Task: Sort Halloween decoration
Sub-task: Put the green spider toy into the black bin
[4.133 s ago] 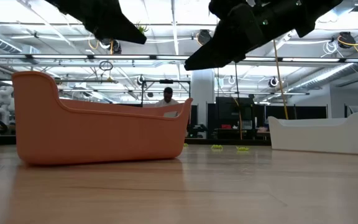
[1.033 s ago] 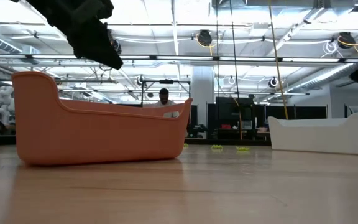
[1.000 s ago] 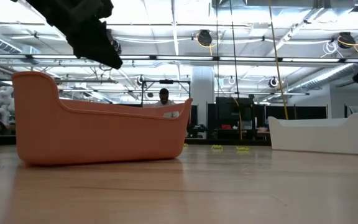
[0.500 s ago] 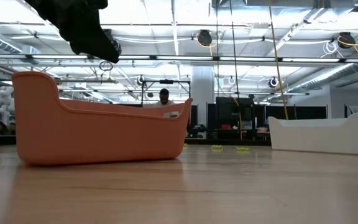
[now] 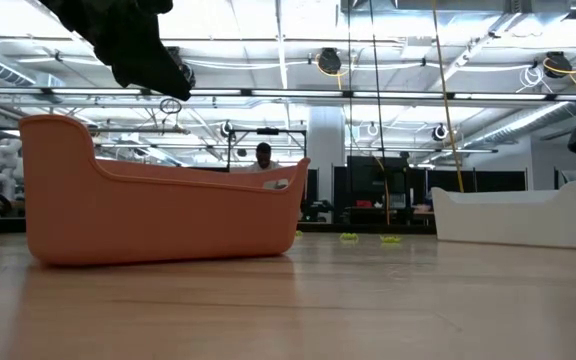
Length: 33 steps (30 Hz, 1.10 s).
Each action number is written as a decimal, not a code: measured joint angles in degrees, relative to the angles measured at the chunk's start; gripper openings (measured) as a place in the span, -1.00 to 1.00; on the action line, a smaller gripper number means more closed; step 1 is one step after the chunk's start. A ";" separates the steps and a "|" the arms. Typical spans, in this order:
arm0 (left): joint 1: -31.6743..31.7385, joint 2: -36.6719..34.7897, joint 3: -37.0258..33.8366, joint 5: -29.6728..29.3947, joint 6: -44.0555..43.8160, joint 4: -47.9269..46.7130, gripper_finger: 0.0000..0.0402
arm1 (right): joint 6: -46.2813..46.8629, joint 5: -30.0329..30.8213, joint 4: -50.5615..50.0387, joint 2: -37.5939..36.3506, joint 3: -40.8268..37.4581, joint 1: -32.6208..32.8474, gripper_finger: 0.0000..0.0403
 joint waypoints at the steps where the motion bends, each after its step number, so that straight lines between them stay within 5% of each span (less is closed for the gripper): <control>1: 0.00 0.00 0.00 0.00 0.00 -0.01 -0.36 | 0.01 -0.06 0.02 0.00 0.00 0.00 -0.97; 19: 0.02 0.14 0.00 -0.03 -0.07 0.39 -0.36 | -12.25 9.06 0.41 -8.59 -0.26 -3.82 -1.00; 26: -1.38 1.07 -0.02 -0.15 -0.07 1.36 -0.36 | -13.55 6.78 0.33 -10.55 -0.22 -4.32 -1.00; 33: -2.25 3.05 -0.02 -0.67 -0.04 3.33 -0.36 | -12.09 4.80 0.45 -7.22 -0.17 -4.11 -0.70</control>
